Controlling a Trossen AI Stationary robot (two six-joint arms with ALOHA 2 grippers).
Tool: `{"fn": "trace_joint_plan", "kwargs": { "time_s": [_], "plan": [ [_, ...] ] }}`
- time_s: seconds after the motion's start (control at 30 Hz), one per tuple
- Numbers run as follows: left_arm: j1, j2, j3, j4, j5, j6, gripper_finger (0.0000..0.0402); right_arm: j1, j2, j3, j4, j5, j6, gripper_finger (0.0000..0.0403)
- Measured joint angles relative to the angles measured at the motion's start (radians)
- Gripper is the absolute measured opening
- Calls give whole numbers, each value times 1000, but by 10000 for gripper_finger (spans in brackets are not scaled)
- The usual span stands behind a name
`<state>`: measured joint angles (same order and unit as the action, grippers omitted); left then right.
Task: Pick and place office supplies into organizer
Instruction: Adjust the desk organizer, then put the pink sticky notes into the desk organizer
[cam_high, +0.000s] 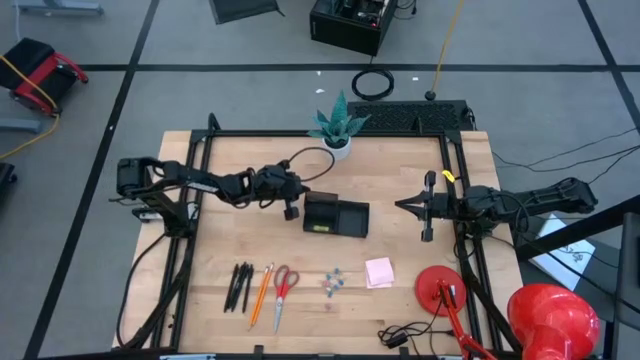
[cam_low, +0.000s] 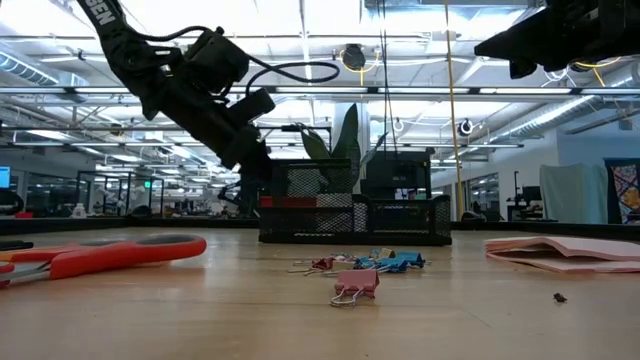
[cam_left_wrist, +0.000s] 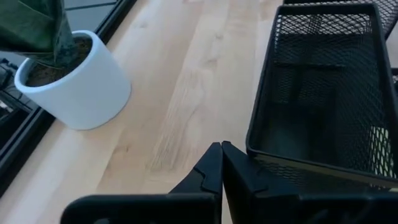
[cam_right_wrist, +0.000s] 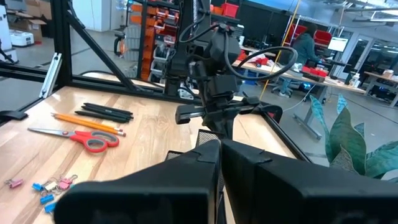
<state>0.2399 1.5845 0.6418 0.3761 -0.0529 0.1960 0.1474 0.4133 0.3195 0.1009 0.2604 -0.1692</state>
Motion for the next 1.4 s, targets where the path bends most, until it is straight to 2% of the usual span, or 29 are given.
{"fn": "trace_joint_plan", "kwargs": {
  "time_s": [0.2, 0.3, 0.47, 0.57, 0.7, 0.8, 0.9, 1.03, 1.17, 1.27, 1.4],
  "plan": [
    [-40, 0, 0, -7, -6, -7, 10, 0, 0, 0, 0, 0, 0, 9],
    [-54, 0, 0, -10, -80, -7, 13, 0, 0, 0, 0, 0, 0, 9],
    [-56, -22, 0, -9, -266, 16, 14, 0, 0, 0, 0, 0, 0, 9],
    [-55, -78, 0, -15, -316, 47, 14, 0, 0, 0, 0, 0, 0, 9],
    [-92, -203, 1, -49, -294, 35, 15, 0, 0, 0, -1, -1, 0, 9],
    [-158, -290, 2, -114, -201, -41, 15, 0, 1, 0, -10, -3, 0, 9],
    [-251, -324, 1, -176, -143, -74, 15, 1, 5, 0, -19, -3, 1, 9],
    [-392, -320, -43, -108, -152, -36, 14, 0, 18, 0, -23, -6, 30, 9],
    [-486, -310, -132, 126, -199, 35, 14, 1, 32, 0, -23, -45, 26, 9],
    [-519, -324, -207, 283, -241, 116, 14, 1, 39, 0, -7, -55, 22, 9],
    [-522, -425, -303, 306, -351, 115, 14, 1, 39, 0, 34, -54, -1, 9]
  ]
}}
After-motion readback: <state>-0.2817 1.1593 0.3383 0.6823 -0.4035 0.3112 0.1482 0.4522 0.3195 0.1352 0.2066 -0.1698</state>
